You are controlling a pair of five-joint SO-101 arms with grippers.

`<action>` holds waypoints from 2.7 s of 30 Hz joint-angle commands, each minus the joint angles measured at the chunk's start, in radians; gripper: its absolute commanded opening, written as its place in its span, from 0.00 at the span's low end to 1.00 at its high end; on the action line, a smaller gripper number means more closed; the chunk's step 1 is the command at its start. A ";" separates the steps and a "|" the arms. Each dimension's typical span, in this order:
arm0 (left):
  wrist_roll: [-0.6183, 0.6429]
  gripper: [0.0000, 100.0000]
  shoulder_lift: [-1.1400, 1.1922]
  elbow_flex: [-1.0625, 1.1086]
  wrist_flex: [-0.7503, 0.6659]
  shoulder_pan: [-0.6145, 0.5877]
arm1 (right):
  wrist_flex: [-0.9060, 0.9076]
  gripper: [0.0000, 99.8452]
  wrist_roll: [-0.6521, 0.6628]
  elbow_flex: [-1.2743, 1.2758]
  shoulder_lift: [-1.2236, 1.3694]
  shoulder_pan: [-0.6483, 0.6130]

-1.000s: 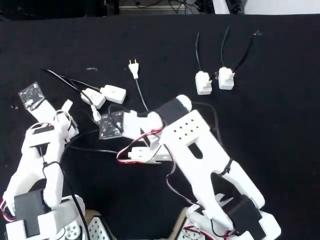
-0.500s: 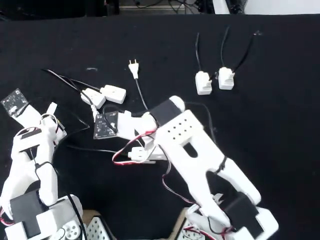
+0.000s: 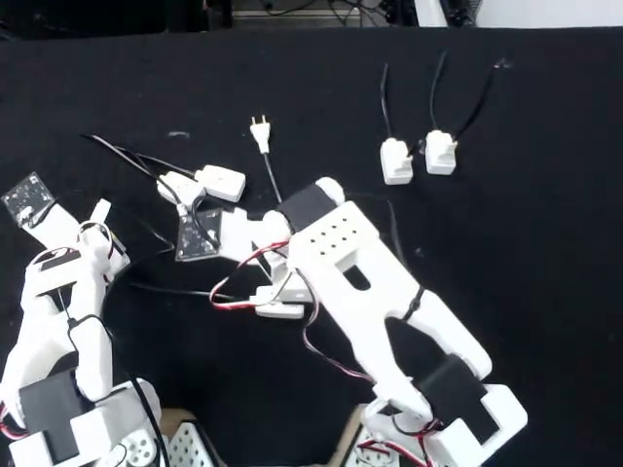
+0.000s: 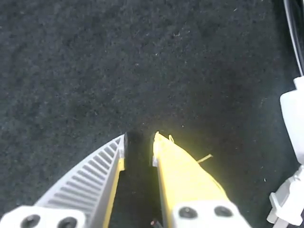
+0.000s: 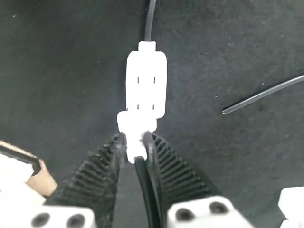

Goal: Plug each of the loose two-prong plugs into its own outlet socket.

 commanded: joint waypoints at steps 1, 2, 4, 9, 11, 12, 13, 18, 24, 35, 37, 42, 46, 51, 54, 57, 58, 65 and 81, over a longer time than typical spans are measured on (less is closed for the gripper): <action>0.015 0.11 -0.015 -0.019 -0.015 -0.008 | -0.023 0.01 -0.012 -0.051 -0.005 0.040; 0.015 0.11 -0.015 -0.019 -0.015 -0.008 | -0.023 0.01 -0.011 -0.051 -0.005 0.048; 0.015 0.11 -0.015 -0.019 -0.015 -0.008 | -0.023 0.01 -0.012 -0.047 -0.005 0.055; 0.015 0.11 -0.014 -0.028 -0.012 -0.008 | -0.025 0.01 -0.012 -0.010 -0.005 0.051; 0.015 0.11 -0.015 -0.028 -0.011 -0.008 | -0.043 0.01 -0.014 0.004 -0.005 0.054; 0.015 0.11 -0.015 -0.028 -0.011 -0.008 | -0.055 0.01 -0.014 0.013 -0.005 0.055; 0.015 0.11 -0.015 -0.028 -0.011 -0.008 | -0.068 0.01 -0.014 0.024 -0.005 0.055; 0.015 0.11 -0.015 -0.027 -0.011 -0.008 | -0.086 0.01 -0.014 0.047 -0.008 0.055; 0.015 0.11 -0.015 -0.030 -0.011 -0.008 | -0.080 0.01 -0.014 0.051 -0.007 0.055; 0.015 0.11 -0.015 -0.028 -0.011 -0.010 | -0.080 0.01 -0.054 0.068 -0.015 0.057; 0.015 0.11 -0.015 -0.028 -0.011 -0.008 | -0.078 0.01 -0.063 0.068 -0.015 0.057; 0.015 0.11 -0.015 -0.028 -0.011 -0.008 | -0.080 0.01 -0.063 0.068 -0.015 0.057; 0.015 0.11 -0.015 -0.028 -0.011 -0.008 | -0.086 0.01 -0.061 0.068 -0.005 0.057; 0.015 0.11 -0.015 -0.028 -0.011 -0.008 | -0.086 0.01 -0.061 0.068 -0.007 0.057; 0.015 0.11 -0.015 -0.028 -0.011 -0.008 | -0.086 0.01 -0.061 0.068 -0.007 0.057; 0.015 0.11 -0.015 -0.028 -0.011 -0.008 | -0.086 0.01 -0.060 0.068 -0.007 0.057; 0.015 0.11 -0.015 -0.028 -0.011 -0.008 | -0.086 0.01 -0.060 0.068 -0.007 0.057; 0.015 0.11 -0.015 -0.028 -0.011 -0.008 | -0.084 0.01 -0.057 0.068 -0.007 0.057; 0.015 0.11 -0.015 -0.030 -0.011 -0.008 | -0.083 0.01 -0.018 0.068 -0.005 0.057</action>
